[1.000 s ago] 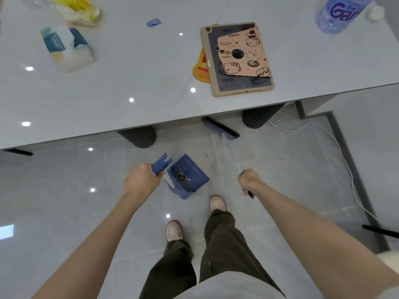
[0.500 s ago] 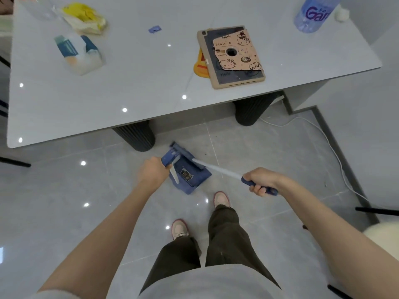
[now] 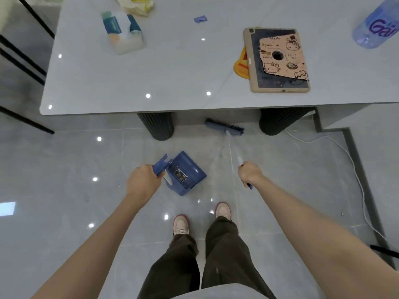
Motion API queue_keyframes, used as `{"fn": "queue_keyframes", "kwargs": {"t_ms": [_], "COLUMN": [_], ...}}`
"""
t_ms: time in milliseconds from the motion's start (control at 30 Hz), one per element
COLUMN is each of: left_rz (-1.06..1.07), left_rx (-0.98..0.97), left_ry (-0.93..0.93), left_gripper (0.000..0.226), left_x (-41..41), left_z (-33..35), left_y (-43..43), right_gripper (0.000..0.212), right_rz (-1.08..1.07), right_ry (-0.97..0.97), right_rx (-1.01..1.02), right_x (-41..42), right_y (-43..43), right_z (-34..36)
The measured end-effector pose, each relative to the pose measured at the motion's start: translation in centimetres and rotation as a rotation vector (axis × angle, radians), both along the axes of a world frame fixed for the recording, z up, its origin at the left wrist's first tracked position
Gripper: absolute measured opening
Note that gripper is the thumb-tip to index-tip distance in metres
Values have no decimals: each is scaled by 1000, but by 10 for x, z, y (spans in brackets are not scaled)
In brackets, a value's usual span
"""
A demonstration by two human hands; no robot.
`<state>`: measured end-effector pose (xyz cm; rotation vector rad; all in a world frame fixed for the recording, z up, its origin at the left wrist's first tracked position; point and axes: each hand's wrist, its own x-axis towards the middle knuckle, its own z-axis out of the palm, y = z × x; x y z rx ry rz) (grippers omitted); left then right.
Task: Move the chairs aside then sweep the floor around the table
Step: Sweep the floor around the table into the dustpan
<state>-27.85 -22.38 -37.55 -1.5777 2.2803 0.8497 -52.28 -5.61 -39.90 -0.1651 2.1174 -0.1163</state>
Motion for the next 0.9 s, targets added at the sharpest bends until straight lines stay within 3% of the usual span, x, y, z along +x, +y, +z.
{"fn": "queue_keyframes", "kwargs": {"t_ms": [100, 300, 500, 700, 900], "left_rz": [60, 41, 42, -69, -322], "left_rx": [-7, -2, 48, 64, 42], "left_ry": [-2, -18, 8, -8, -52], "left_gripper": [32, 31, 30, 39, 38], "left_x": [1, 9, 15, 18, 20], "left_z": [-5, -7, -5, 7, 11], "left_y": [-3, -9, -6, -3, 4], "right_gripper": [24, 23, 27, 36, 34], "right_rz": [87, 179, -179, -329, -387], "right_ry": [-99, -251, -423, -390, -163], "right_rx": [29, 33, -23, -97, -142], "right_x": [7, 47, 49, 53, 59], "right_y": [-2, 19, 40, 66, 96], "right_z": [-14, 7, 58, 91, 92]}}
